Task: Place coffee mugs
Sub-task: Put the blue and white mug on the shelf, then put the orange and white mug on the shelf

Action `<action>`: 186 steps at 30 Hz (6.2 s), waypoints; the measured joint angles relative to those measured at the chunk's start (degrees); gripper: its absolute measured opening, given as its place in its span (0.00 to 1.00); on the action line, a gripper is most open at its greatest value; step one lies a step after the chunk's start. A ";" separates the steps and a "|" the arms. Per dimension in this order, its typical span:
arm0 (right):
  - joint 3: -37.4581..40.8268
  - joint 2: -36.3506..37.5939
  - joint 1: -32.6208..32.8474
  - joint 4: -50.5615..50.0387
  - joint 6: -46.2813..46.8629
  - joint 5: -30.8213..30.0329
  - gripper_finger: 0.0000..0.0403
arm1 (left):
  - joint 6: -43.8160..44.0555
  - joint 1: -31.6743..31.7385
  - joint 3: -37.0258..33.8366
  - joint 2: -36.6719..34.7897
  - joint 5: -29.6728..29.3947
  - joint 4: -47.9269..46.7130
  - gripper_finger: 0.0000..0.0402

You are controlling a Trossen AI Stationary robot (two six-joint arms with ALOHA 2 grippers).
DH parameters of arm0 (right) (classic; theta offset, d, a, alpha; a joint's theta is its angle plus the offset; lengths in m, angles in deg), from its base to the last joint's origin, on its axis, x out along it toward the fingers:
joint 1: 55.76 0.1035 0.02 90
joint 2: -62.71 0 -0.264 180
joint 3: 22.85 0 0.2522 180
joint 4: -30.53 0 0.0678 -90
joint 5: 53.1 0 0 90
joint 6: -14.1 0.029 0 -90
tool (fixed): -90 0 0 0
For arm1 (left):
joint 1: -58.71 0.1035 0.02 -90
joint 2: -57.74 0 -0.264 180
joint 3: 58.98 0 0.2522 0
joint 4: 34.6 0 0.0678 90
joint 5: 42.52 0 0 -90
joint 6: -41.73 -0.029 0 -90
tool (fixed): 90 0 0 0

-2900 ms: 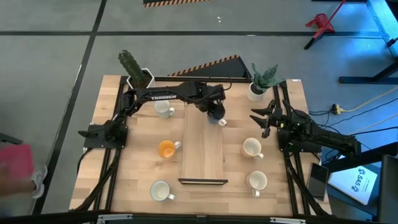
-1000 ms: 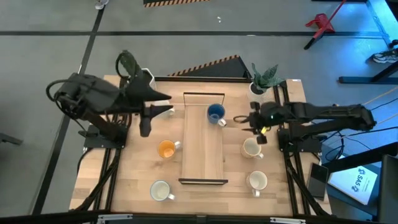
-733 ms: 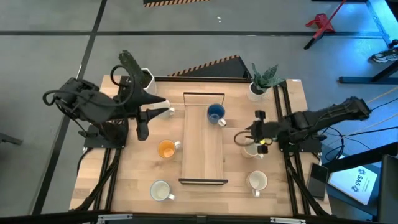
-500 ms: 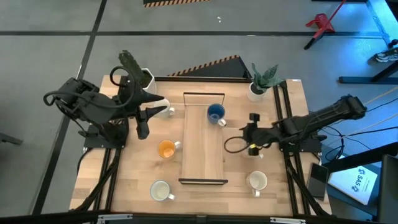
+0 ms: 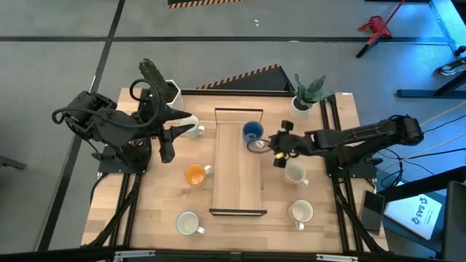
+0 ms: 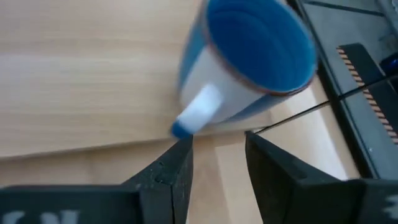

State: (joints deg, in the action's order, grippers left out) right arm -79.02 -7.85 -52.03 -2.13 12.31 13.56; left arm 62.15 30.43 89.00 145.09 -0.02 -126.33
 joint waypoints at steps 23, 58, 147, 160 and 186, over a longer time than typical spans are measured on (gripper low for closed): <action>-0.02 -4.38 -11.39 9.75 -9.70 7.37 0.33 | 0.17 0.00 0.00 0.00 -2.13 -3.47 0.33; -22.21 0.41 9.92 -58.36 26.57 11.79 0.33 | 7.90 17.76 -23.06 0.32 18.15 -4.99 0.46; 6.43 4.90 50.96 -32.82 78.24 -6.88 0.11 | -12.04 30.99 -35.47 -3.78 39.51 25.20 0.46; 3.79 5.25 47.47 -31.03 73.37 -8.15 0.11 | -34.54 33.67 -35.47 2.23 54.13 31.98 0.46; -1.64 5.46 37.74 -29.49 61.43 -8.31 0.11 | -77.02 32.48 -35.45 19.56 59.04 44.99 0.46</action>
State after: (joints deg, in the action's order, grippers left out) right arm -80.66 -2.39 -14.28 -31.62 73.74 5.25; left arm -14.87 62.91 53.55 164.65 59.01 -81.34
